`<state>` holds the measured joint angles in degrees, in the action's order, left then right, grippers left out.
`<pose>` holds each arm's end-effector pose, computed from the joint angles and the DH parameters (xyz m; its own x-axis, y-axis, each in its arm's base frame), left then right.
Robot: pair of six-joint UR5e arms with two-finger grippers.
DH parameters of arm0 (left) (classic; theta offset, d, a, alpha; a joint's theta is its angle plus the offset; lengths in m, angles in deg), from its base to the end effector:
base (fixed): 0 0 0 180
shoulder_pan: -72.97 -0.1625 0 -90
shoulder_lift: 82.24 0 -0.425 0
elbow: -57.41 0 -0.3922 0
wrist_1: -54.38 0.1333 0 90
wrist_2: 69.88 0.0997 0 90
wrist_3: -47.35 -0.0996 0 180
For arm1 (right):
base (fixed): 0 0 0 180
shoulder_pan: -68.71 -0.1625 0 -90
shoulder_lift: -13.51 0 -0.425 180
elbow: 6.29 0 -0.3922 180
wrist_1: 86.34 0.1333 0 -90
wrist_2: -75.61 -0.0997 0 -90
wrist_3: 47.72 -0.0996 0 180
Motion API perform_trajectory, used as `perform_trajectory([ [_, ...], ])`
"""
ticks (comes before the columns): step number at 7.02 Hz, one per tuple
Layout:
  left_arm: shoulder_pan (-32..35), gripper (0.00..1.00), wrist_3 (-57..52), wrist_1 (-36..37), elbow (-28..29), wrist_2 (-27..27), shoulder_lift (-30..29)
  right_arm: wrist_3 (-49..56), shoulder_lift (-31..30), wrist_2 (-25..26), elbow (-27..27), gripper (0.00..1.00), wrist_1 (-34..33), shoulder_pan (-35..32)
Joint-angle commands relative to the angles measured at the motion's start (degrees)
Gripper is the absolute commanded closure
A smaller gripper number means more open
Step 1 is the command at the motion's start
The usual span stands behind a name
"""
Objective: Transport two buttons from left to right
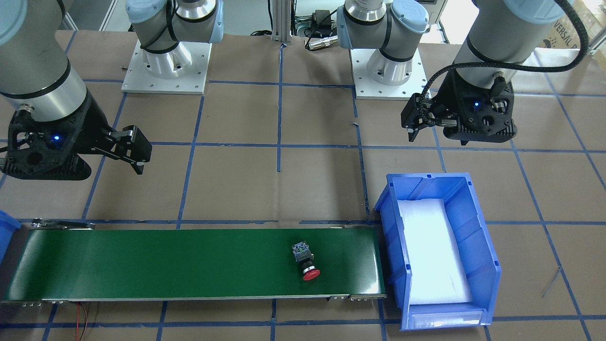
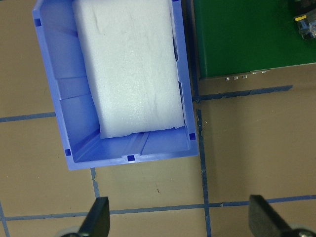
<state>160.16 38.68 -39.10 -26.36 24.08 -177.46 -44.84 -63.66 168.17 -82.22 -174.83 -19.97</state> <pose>-0.1005 -0.5317 0.4891 -0.9926 0.1050 -0.0617 0.1018 0.9934 0.0530 0.1153 -0.5885 0.4854 -0.9986 -0.0275 0.0444 -0.0272 0.9996 0.0070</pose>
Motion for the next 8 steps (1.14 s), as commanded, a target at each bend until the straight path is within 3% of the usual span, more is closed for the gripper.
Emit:
perform_trajectory([
  [1, 0.0, 0.0, -0.03, 0.14, -0.16, 0.0, -0.14, 0.02, 0.09, 0.08, 0.0, 0.0, -0.01, 0.0],
  [8, 0.08, 0.0, 3.31, 0.58, -1.57, -0.09, 0.31, 0.11, 0.09, 0.17, 0.0, 0.0, -0.1, 0.0],
])
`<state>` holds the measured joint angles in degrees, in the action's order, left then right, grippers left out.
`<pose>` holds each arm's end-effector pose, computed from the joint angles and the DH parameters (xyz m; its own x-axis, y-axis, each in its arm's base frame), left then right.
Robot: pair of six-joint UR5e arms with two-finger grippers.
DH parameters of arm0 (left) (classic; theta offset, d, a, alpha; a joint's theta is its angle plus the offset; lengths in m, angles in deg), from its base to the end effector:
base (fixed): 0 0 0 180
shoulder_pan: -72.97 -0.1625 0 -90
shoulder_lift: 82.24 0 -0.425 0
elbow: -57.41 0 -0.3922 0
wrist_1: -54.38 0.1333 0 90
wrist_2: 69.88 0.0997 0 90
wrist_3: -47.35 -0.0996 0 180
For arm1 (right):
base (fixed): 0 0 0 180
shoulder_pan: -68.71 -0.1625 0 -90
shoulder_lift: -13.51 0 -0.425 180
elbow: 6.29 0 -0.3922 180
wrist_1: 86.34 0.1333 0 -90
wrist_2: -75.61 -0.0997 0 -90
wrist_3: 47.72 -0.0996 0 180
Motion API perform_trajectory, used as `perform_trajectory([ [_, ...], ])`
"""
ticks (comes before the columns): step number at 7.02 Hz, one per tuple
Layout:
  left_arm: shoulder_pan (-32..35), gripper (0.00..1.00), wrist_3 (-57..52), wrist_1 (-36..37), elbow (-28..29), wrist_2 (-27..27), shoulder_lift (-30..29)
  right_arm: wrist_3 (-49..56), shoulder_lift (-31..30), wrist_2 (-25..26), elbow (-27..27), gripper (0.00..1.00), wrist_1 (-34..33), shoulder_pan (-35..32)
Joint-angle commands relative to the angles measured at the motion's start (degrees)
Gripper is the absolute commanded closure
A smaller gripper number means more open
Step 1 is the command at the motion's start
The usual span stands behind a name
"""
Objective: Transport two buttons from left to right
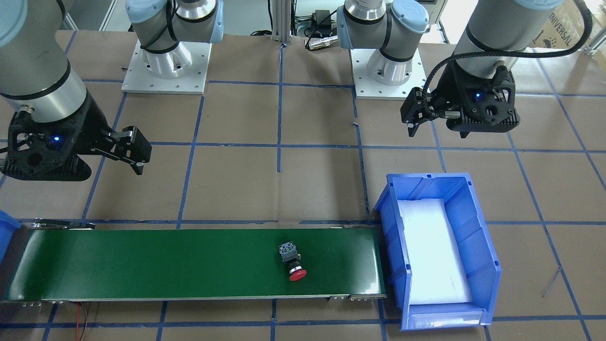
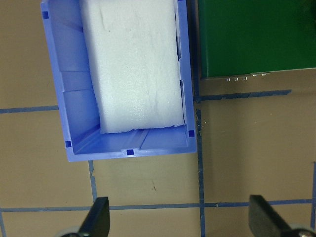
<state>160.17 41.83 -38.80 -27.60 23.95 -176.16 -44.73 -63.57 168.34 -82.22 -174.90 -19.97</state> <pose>-0.1012 -0.5227 0.4908 -0.9968 0.0499 -0.0629 0.0473 0.9980 0.0431 0.1150 -0.5891 0.4846 -0.9984 -0.0294 0.0473 -0.0291 0.9995 0.0075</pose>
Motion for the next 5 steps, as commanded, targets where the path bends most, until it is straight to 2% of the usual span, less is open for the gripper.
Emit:
perform_trajectory([
  [1, 0.07, 0.0, -0.02, -0.07, -0.33, 0.04, 0.22, 0.0, 0.0, 0.0, 0.0, 0.0, -0.03, 0.0],
  [5, -0.01, 0.0, 0.06, 0.45, -0.16, -0.84, -0.21, 0.09, 0.0, 0.09, -0.35, 0.0, -0.38, 0.09],
])
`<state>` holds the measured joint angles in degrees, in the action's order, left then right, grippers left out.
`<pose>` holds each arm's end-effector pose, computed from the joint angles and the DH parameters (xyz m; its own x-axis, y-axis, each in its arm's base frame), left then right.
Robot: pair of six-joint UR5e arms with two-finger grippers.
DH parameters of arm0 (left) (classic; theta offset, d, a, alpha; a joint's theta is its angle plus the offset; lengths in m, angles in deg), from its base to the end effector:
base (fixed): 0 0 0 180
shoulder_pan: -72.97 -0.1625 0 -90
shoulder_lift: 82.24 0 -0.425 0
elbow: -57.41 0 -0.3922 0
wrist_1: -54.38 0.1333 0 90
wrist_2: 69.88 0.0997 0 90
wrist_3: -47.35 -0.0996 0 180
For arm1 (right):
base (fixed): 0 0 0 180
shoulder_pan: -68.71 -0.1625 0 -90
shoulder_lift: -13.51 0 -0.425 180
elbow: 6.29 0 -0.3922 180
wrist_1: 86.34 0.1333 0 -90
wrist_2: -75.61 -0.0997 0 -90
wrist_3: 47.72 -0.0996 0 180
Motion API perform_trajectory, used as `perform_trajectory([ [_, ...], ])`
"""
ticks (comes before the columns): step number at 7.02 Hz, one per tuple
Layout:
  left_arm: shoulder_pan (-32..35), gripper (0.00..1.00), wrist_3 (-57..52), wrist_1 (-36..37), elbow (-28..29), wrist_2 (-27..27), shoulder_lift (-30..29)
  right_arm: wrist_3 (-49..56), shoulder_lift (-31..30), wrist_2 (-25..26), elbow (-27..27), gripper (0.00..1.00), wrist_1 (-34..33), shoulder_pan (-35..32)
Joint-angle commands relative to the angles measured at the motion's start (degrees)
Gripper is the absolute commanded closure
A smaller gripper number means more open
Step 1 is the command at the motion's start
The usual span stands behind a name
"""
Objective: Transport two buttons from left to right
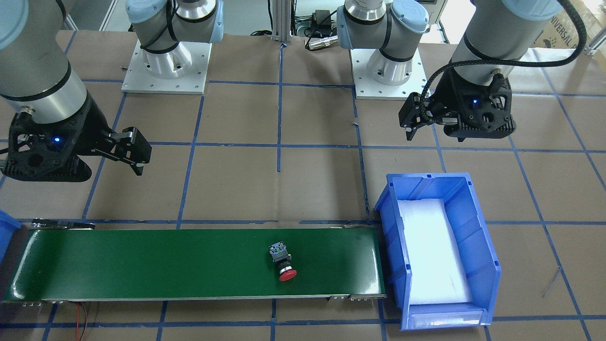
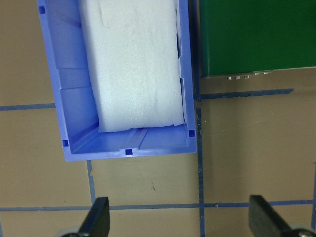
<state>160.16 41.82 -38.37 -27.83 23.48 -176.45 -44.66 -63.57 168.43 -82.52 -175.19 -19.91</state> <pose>-0.1019 -0.5248 0.4869 -0.9973 0.0497 -0.0546 0.0473 0.9979 0.0439 0.1142 -0.5893 0.4826 -0.9984 -0.0296 0.0488 -0.0293 0.9995 0.0079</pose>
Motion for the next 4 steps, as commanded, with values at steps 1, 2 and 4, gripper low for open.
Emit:
perform_trajectory([
  [1, 0.0, 0.0, -0.01, -0.41, -0.1, 0.32, 0.25, 0.01, 0.0, 0.08, -0.05, 0.0, -0.01, 0.03],
  [2, -0.09, 0.0, -0.45, -0.06, -0.11, 0.16, -0.44, 0.01, 0.0, -0.01, -0.05, 0.0, -0.09, 0.03],
  [4, -0.18, 0.0, -0.62, 0.12, -0.63, 0.24, -0.8, 0.01, 0.0, -0.01, -0.05, 0.0, -0.1, 0.03],
])
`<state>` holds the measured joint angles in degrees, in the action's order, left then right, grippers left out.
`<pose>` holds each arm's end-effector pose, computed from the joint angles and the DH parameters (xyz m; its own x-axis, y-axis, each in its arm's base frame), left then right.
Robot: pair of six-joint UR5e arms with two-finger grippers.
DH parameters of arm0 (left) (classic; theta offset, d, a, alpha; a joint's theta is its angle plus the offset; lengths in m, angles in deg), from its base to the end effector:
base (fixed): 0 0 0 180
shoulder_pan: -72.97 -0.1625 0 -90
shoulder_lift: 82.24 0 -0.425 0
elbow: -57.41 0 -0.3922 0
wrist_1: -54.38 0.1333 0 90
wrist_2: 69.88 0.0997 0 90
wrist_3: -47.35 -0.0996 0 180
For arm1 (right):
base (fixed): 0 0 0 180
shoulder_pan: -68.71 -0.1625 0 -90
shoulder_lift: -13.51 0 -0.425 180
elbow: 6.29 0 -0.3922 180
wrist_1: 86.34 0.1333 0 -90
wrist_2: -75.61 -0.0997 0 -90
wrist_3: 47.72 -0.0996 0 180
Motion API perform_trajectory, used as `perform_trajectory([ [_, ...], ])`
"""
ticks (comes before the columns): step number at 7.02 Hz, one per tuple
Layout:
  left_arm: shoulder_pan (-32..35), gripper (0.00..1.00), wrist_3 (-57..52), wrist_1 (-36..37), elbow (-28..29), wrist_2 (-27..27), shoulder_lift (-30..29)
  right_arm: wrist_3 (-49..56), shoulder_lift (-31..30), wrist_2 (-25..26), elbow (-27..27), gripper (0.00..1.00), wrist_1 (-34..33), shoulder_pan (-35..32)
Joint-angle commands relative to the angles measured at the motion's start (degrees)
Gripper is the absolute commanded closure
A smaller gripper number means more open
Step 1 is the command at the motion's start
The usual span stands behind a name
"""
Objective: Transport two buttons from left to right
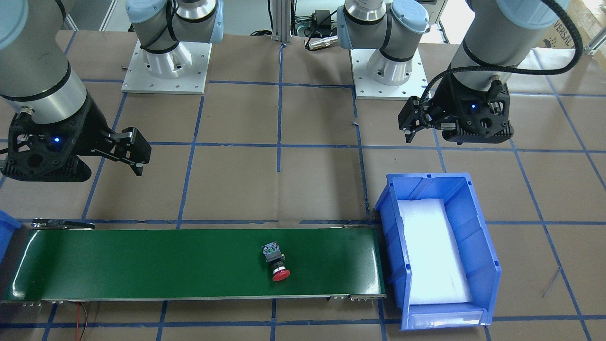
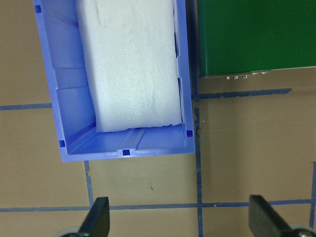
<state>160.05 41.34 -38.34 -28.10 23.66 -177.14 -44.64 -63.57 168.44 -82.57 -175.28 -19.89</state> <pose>-0.1004 -0.5284 0.4784 -0.9968 0.0572 -0.0556 0.0538 0.9967 0.0608 0.1140 -0.5894 0.4823 -0.9984 -0.0296 0.0491 -0.0293 0.9995 0.0072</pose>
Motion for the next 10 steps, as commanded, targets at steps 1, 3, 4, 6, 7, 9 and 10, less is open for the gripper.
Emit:
perform_trajectory([
  [1, -0.16, 0.0, -0.23, 0.08, -0.35, 0.07, -0.1, 0.0, 0.0, -0.01, 0.0, 0.0, -0.01, 0.0],
  [3, -0.16, 0.0, -0.23, 0.17, -0.35, 0.07, -0.19, -0.09, 0.0, -0.1, -0.09, 0.0, 0.08, 0.0],
  [4, -0.07, 0.0, -0.23, 0.17, -0.35, 0.07, -0.19, -0.18, 0.0, -0.62, -0.18, 0.0, -0.01, 0.0],
  [6, -0.16, 0.0, -0.23, 0.17, -0.35, 0.07, -0.19, -0.09, 0.43, -1.76, -0.26, 0.0, -0.18, -0.09],
  [7, -0.16, 0.0, -0.23, 0.17, -0.35, -0.02, -0.19, -0.44, 1.39, -3.51, -0.18, 0.0, -1.58, -0.35],
  [9, -0.25, 0.0, -0.32, 0.17, -0.35, 0.07, -0.19, -1.05, 5.16, -7.11, 0.09, 0.0, -4.31, -1.31],
  [10, -0.25, 0.0, -0.32, 0.17, -0.35, 0.07, -0.19, -1.23, 8.32, -10.0, 0.26, 0.0, -4.23, -2.97],
])
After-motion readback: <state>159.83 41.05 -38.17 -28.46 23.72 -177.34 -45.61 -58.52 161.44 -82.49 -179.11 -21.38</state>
